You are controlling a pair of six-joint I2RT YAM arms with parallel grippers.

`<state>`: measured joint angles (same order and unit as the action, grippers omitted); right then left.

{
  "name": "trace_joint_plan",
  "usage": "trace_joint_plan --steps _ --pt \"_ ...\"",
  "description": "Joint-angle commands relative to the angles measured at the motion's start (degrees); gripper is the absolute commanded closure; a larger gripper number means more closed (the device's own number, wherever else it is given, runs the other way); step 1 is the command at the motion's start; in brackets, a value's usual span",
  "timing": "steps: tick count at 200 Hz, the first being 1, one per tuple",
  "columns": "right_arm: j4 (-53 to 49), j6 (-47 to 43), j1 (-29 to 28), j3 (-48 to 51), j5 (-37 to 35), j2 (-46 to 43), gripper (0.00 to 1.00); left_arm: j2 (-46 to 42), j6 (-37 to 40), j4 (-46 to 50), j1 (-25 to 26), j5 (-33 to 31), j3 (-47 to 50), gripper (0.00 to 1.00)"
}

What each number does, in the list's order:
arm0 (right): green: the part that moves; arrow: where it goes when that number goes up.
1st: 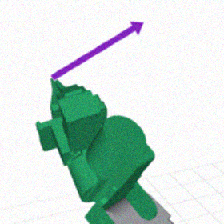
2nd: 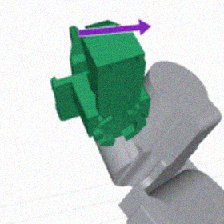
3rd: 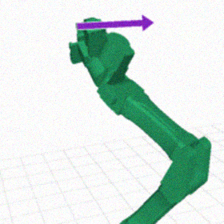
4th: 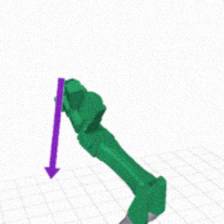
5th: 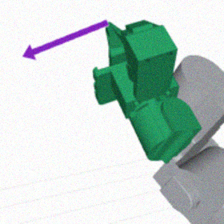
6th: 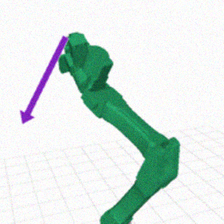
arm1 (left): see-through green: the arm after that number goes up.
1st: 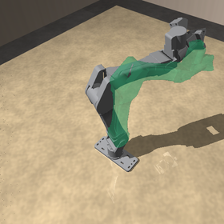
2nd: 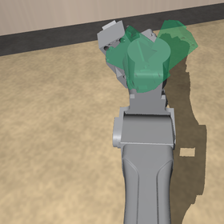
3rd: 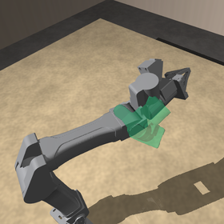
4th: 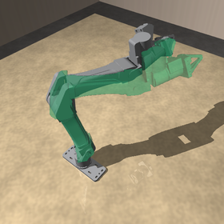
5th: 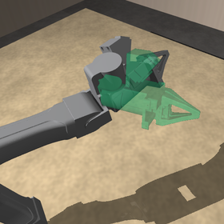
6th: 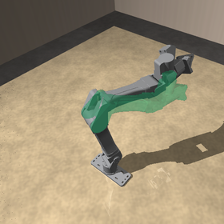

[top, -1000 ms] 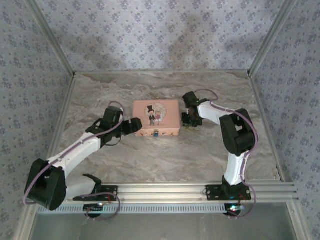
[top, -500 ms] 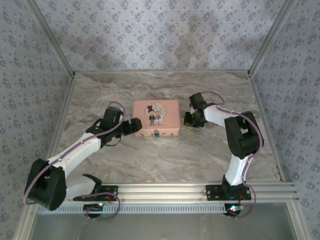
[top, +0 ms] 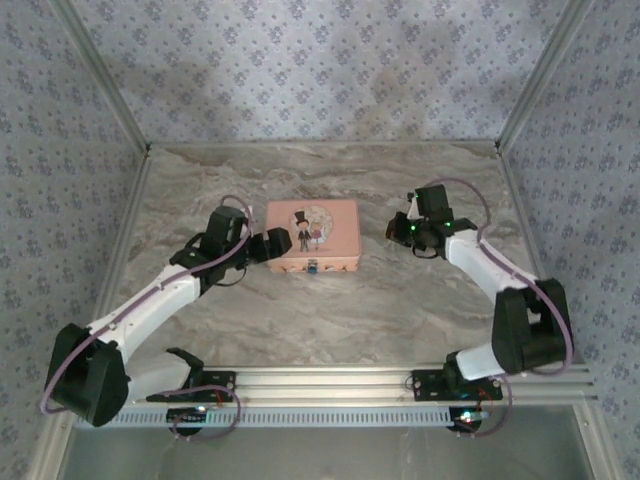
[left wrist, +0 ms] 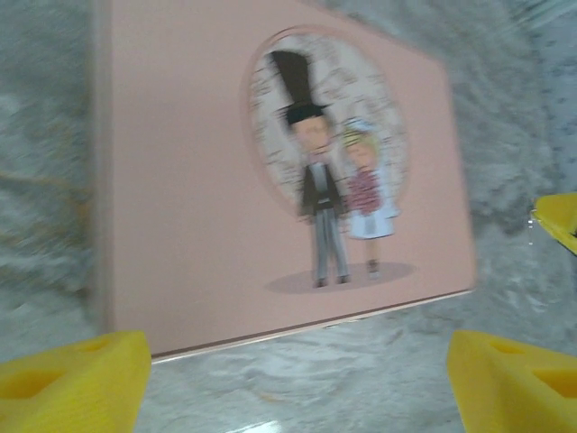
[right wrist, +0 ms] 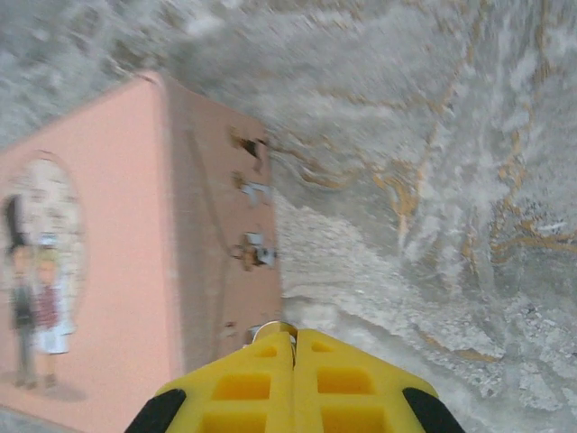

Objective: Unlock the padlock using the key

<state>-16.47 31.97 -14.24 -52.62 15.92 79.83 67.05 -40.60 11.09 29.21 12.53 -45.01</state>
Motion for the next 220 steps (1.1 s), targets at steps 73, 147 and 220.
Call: trace_joint_plan --steps 73,147,220 --pt "-4.31 -1.49 -12.32 -6.65 -7.13 -11.49 1.00 9.69 -1.24 -7.53 7.04 10.06 -16.09 0.36" --pt "-1.62 -0.24 -18.84 -7.58 -9.05 -11.64 1.00 14.93 -5.02 -15.57 10.79 13.83 -18.01 0.44" --pt "-0.62 -0.02 -20.81 -7.67 -9.47 -11.72 1.00 17.27 -5.15 -16.20 12.01 14.37 -19.47 0.58"
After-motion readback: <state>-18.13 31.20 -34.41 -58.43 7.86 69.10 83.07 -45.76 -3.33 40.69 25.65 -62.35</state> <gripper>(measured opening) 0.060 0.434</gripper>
